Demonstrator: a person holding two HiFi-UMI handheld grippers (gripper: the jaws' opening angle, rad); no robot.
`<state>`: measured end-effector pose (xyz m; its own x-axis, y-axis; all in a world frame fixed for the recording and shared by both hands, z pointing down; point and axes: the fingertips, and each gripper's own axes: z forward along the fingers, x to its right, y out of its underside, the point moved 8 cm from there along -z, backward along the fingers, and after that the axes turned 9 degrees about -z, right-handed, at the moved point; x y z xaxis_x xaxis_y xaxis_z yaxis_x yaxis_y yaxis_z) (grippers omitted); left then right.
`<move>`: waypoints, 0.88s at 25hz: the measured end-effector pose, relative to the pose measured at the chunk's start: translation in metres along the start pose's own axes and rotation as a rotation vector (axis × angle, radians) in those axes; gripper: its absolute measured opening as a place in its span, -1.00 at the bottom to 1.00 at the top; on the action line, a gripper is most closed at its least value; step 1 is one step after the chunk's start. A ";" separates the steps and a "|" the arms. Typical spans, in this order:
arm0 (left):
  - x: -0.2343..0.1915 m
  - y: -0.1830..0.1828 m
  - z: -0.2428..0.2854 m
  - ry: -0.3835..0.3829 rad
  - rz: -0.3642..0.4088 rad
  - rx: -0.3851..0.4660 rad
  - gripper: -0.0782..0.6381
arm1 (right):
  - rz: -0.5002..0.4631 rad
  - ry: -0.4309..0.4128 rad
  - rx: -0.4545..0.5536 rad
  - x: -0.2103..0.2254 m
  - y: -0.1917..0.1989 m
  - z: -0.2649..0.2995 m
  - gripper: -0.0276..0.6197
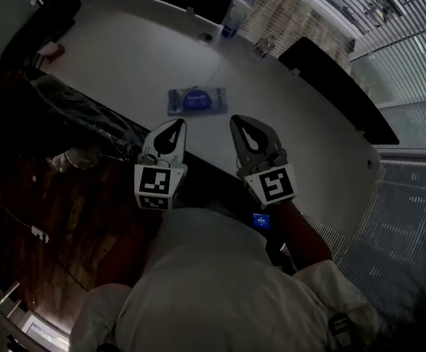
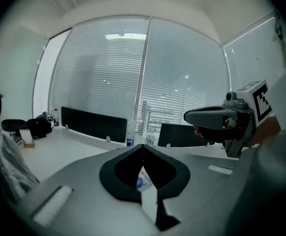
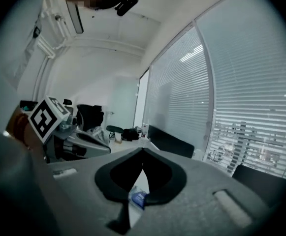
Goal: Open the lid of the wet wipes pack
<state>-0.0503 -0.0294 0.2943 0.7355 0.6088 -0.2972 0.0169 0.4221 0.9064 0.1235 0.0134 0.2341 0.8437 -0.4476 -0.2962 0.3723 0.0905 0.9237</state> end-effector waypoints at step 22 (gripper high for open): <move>-0.108 0.186 0.164 -0.212 -0.128 -0.348 -0.77 | -0.297 -0.434 -0.327 -0.026 0.226 0.176 -0.82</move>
<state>-0.0158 -0.1271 0.5444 0.8661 0.4002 -0.2994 -0.0856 0.7089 0.7001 0.1175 -0.1114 0.4930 0.4771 -0.8102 -0.3404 0.7246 0.1435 0.6740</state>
